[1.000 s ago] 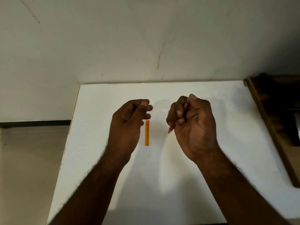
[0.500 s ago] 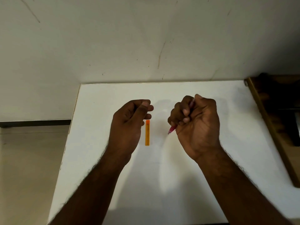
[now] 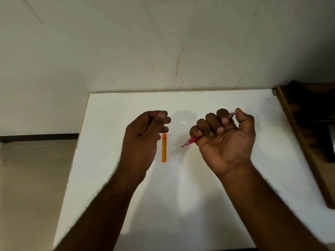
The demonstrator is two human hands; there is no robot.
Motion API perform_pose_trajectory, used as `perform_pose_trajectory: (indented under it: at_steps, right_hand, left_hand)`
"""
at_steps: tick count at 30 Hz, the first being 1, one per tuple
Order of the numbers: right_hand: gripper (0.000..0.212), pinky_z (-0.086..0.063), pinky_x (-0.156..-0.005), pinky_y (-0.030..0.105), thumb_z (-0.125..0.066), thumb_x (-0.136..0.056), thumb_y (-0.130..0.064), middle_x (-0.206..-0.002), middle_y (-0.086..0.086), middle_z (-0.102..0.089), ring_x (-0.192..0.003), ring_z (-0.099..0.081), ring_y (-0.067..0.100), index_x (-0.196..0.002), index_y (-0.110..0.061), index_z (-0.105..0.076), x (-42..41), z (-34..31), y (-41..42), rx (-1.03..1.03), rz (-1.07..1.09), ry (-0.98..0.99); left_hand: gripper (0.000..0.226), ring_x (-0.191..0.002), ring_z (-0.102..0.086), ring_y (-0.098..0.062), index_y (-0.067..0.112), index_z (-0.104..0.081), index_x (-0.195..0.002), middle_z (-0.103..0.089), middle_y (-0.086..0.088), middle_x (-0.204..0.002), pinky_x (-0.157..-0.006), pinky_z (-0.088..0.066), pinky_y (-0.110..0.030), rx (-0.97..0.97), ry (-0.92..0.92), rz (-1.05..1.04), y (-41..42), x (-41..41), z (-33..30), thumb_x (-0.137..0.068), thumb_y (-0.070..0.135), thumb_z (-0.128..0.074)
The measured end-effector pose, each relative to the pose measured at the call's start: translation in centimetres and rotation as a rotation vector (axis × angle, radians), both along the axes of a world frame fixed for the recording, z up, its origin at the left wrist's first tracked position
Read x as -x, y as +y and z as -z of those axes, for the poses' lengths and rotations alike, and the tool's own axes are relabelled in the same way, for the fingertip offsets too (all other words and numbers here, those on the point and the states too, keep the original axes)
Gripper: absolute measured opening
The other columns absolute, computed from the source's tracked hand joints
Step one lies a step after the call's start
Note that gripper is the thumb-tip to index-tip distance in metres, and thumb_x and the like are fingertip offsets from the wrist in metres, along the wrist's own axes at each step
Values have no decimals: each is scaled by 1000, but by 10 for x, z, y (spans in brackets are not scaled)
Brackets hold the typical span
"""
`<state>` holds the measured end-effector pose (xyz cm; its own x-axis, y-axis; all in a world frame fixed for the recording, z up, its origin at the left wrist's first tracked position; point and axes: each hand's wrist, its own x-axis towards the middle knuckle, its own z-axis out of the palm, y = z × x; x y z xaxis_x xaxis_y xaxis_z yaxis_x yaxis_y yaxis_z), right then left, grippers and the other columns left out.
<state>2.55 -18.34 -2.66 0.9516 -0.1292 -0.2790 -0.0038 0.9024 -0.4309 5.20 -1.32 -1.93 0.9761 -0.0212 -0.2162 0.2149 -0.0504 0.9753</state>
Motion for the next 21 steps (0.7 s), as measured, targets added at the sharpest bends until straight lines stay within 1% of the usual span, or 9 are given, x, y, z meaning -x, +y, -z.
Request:
perform_pose_trajectory:
  at_steps: [2, 6, 9, 12, 14, 18, 21]
  right_hand:
    - [34, -33, -58, 33, -43, -89, -40, -55, -2, -32, -56, -24, 18, -64, -16, -41, 0, 0, 0, -3, -5, -2]
    - [41, -33, -58, 33, -37, -95, -44, -57, -2, -34, -57, -24, 17, -66, -16, -43, -1, 0, 2, -2, -29, 1]
    - [39, -33, -58, 32, -36, -95, -41, -56, -2, -32, -57, -22, 18, -65, -16, -41, -1, 0, 3, 18, -34, 9]
    - [42, -33, -59, 32, -36, -96, -44, -57, -2, -34, -57, -24, 17, -66, -16, -43, -1, 0, 3, 7, -39, 20]
    - [41, -33, -59, 33, -39, -95, -46, -57, -2, -34, -57, -25, 17, -67, -16, -43, 0, 0, 3, 6, -40, 25]
    - [34, -32, -58, 33, -43, -88, -40, -55, -2, -31, -57, -22, 18, -64, -16, -40, 1, 0, 3, 24, -23, 21]
    - [41, -33, -58, 32, -38, -94, -44, -56, -2, -33, -56, -24, 17, -65, -16, -42, 0, 0, 2, 11, -20, 27]
  left_hand:
    - [17, -83, -74, -8, 24, -74, -99, -79, 7, -98, -79, -54, -30, 3, 0, 1, 0, 0, 0, -99, 30, -58]
    - [17, -83, -74, -8, 24, -74, -100, -79, 8, -97, -77, -54, -29, -3, -4, 1, 0, 0, 0, -99, 30, -58]
    - [17, -84, -74, -9, 24, -74, -101, -79, 8, -98, -77, -54, -28, -6, -3, 3, 0, 0, 0, -99, 30, -58]
    - [17, -84, -74, -9, 25, -74, -101, -79, 8, -99, -78, -54, -29, -7, -4, 2, 0, 0, 1, -99, 29, -57]
    - [17, -84, -74, -8, 24, -74, -102, -79, 8, -99, -77, -54, -28, -6, -4, -1, 0, 0, 0, -99, 28, -57]
    - [17, -84, -74, -8, 26, -74, -101, -79, 8, -98, -78, -54, -29, -4, -7, 0, 0, 0, 0, -99, 29, -57]
    - [17, -83, -74, -8, 25, -74, -101, -79, 8, -98, -78, -54, -29, 2, -5, 2, 1, 0, 1, -99, 28, -57]
